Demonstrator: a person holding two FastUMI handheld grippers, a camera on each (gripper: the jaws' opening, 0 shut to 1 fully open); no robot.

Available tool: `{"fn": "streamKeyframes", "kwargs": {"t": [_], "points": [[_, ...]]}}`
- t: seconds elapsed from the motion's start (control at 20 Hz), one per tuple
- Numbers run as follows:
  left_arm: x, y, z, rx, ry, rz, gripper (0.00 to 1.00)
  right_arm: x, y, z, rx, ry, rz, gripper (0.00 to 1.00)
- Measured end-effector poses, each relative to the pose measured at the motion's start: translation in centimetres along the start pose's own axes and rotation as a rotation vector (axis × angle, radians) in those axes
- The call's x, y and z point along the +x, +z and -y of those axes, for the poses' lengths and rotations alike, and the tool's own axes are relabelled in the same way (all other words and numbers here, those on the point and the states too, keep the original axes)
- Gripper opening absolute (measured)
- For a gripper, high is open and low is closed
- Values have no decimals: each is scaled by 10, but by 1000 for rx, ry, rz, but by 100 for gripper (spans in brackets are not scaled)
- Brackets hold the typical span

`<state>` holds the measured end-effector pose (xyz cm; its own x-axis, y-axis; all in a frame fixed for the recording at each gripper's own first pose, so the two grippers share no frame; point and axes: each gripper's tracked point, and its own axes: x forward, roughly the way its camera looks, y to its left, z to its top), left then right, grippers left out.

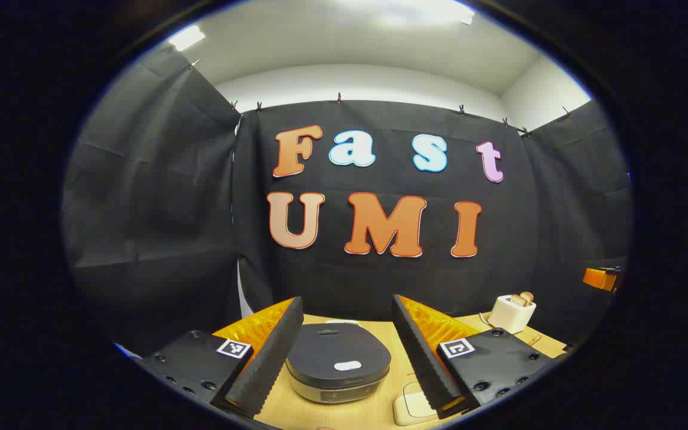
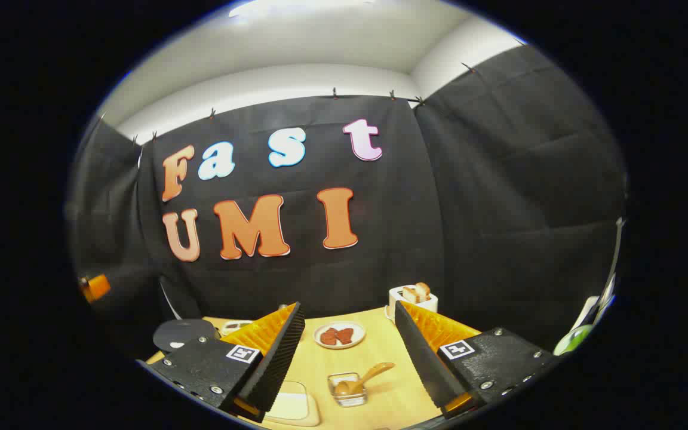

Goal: Close the left gripper, press the button to open the rice cooker; take a wooden spoon from the chopstick holder with the right hand, scoop a spoonful of rice and pour it into the rice cooker, then put the wooden spoon back into the chopstick holder.

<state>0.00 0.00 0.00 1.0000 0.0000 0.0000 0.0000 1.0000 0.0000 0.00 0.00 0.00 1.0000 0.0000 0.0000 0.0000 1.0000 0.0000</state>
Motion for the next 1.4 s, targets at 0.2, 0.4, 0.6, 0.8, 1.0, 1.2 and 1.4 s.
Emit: {"fn": "streamKeyframes", "kwargs": {"t": [0.2,0.4,0.6,0.8,1.0,1.2,1.4], "points": [[-4,-1,2,14,14,-8,99,-8,14,-1,-55,15,4,94],[-14,4,8,18,31,-10,100,0,21,9,-27,41,-1,94],[-28,1,13,18,49,-21,98,4,17,17,-33,58,-21,94],[-31,4,10,17,58,-20,100,0,14,18,-21,60,-35,94],[-26,18,6,12,49,-2,97,5,19,22,-19,32,-20,94],[-12,23,3,27,37,13,100,6,16,21,-18,22,-28,94],[1,21,12,27,4,7,97,11,17,19,-33,11,-23,94]]}}
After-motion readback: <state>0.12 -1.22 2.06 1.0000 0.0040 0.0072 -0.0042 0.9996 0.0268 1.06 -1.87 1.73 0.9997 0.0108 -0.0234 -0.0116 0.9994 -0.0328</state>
